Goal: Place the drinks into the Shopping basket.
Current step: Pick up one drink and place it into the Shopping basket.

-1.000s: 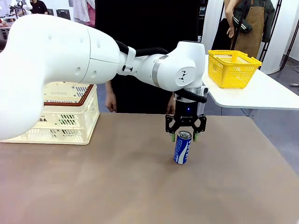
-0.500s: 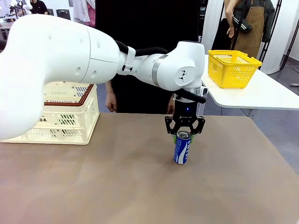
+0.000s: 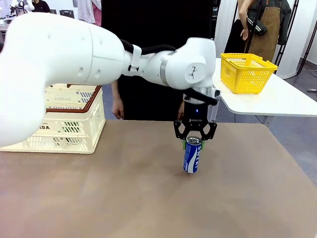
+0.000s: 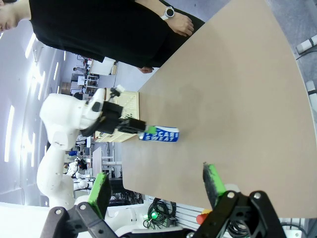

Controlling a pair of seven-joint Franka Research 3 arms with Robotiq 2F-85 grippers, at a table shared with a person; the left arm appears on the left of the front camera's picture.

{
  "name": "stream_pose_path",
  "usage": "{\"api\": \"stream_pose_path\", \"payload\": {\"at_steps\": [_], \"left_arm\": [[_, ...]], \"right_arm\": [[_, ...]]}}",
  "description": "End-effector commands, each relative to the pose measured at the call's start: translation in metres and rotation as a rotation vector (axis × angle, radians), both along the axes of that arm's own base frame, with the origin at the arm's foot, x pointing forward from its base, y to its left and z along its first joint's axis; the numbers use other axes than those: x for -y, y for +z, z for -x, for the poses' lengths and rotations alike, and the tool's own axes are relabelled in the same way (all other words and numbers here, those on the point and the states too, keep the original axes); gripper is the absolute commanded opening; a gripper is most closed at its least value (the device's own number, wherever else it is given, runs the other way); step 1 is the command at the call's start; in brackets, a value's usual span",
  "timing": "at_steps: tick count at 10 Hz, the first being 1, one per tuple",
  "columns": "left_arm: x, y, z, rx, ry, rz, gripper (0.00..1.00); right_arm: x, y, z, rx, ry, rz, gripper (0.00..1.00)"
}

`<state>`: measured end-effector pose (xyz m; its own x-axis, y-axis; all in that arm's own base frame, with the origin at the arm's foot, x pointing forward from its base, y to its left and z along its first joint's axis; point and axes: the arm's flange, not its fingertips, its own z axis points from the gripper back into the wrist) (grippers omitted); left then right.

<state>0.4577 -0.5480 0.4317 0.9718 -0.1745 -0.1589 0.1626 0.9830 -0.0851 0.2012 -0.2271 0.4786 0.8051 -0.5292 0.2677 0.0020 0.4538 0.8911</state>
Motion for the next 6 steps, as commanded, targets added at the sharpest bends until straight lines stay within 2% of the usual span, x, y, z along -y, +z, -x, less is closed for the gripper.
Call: {"api": "stream_pose_path", "payload": {"at_steps": [1,2,3,4,5,6], "left_arm": [[-0.029,0.084,0.012,-0.014,-0.030,-0.042,0.00],[-0.035,0.107,0.023,0.000,-0.044,-0.078,0.00],[-0.041,0.120,0.033,-0.018,-0.094,-0.103,0.00],[-0.048,0.125,0.039,-0.028,-0.145,-0.119,0.00],[-0.053,0.126,0.045,-0.003,-0.192,-0.053,0.00],[-0.051,0.129,0.043,-0.015,-0.090,-0.083,0.00]], "right_arm": [[0.000,0.000,-0.001,0.032,0.002,-0.003,1.00],[0.000,0.000,-0.001,0.032,0.002,-0.003,1.00],[0.000,0.000,-0.001,0.032,0.002,-0.003,1.00],[0.000,0.000,-0.001,0.032,0.002,-0.003,1.00],[0.000,0.000,-0.001,0.032,0.002,-0.003,1.00],[0.000,0.000,-0.001,0.032,0.002,-0.003,1.00]]}}
